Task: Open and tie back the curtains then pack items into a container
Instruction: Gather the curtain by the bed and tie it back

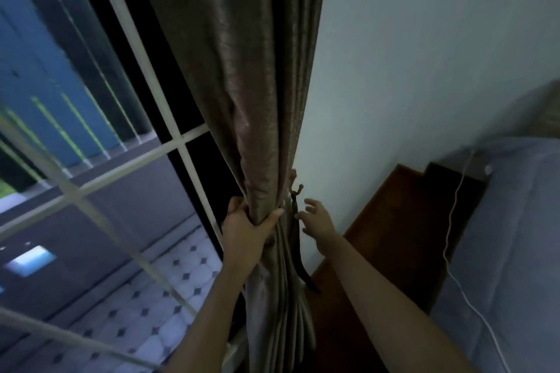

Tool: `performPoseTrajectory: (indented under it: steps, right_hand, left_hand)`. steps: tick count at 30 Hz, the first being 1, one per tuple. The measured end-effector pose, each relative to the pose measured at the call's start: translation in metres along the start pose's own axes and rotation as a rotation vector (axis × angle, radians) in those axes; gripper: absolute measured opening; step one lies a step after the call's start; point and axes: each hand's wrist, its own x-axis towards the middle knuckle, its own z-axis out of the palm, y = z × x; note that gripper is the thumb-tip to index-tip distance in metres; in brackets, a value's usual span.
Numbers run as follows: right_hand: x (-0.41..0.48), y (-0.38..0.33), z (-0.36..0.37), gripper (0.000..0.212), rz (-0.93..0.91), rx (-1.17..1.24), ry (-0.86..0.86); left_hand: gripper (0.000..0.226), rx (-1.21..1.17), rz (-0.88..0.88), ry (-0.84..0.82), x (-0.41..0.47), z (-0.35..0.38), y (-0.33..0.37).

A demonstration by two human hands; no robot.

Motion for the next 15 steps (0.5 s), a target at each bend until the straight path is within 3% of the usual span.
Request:
performPoseTrajectory:
  steps: [3,6,8,12,15]
  right_hand:
    - [0.021,0.002,0.006,0.075,-0.050,-0.183,-0.070]
    - [0.037,0.009,0.009,0.082,-0.075,-0.220,-0.115]
    - [0.042,0.016,0.008,0.070,-0.082,-0.213,-0.122]
    - [0.025,0.014,0.001,0.022,-0.225,-0.415,-0.125]
    - [-0.005,0.005,-0.014,0.021,-0.366,-0.486,-0.060]
  left_hand:
    - [0.036,0.025,-0.009,0.045,0.004,0.003,0.002]
    - [0.040,0.042,-0.030,0.062,0.006,0.006,0.004]
    - [0.040,0.026,-0.044,0.060,0.007,0.009,0.003]
    - [0.047,0.014,-0.076,0.011,0.011,0.015,0.003]
    - [0.049,-0.004,-0.092,-0.030,0.011,0.016,0.004]
